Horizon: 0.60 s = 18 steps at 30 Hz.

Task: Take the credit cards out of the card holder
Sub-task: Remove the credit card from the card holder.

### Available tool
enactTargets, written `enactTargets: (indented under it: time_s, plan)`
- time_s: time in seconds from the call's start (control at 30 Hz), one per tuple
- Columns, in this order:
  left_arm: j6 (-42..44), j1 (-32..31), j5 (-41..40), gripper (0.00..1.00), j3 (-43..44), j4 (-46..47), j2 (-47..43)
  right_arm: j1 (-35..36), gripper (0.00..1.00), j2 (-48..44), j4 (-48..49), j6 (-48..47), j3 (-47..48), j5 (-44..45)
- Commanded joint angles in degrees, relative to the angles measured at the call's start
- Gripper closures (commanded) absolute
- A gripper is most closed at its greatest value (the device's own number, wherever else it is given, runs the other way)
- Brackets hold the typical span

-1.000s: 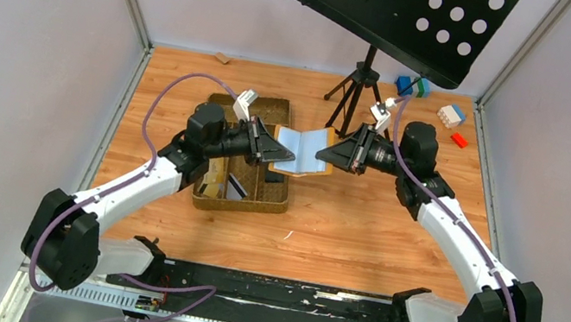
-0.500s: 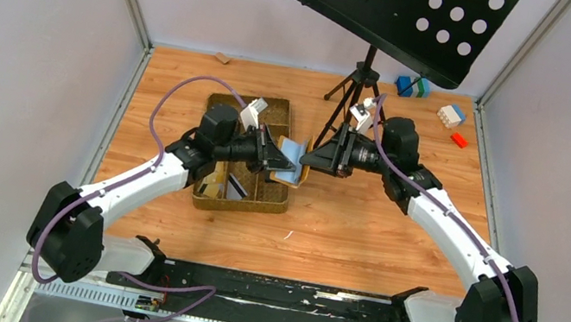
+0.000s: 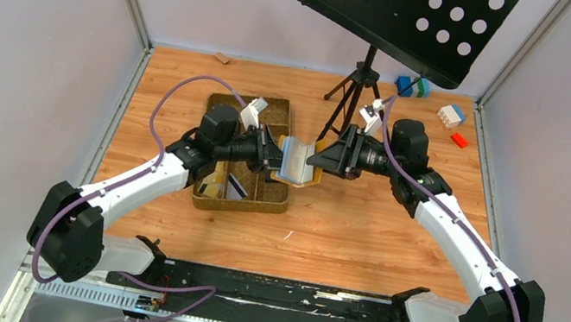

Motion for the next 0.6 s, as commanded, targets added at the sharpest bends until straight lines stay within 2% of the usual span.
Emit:
enactTargets:
  time_s: [0.0,0.17,0.23,0.47,0.53,0.57]
  plan:
    - [-0.9,-0.3,0.1,1.0,0.7,4.0,0.1,-0.5,0.45,-0.5,-1.8,-2.2,2.0,0.2]
    - [-1.6,-0.4,0.4,1.0,0.8,5.0,0.4,-0.6,0.29,0.0,-1.8,-2.3,2.1,-0.5]
    - [-2.0,-0.5,0.8,1.0,0.9,5.9,0.7,-0.6,0.25,0.6,-1.7,-2.4,2.2,-0.9]
    - [-2.9,-1.3,2.1,1.0,1.8,8.3,1.8,-0.5,0.23,2.5,-2.2,-2.3,2.8,-1.0]
    - [-2.4,-1.5,2.1,1.0,2.4,7.3,2.0,-0.4,0.19,2.9,-2.2,-2.3,2.9,-1.4]
    - [-2.1,-1.5,2.2,1.0,2.6,7.0,2.1,-0.4,0.14,3.0,-1.4,-2.1,2.8,-1.9]
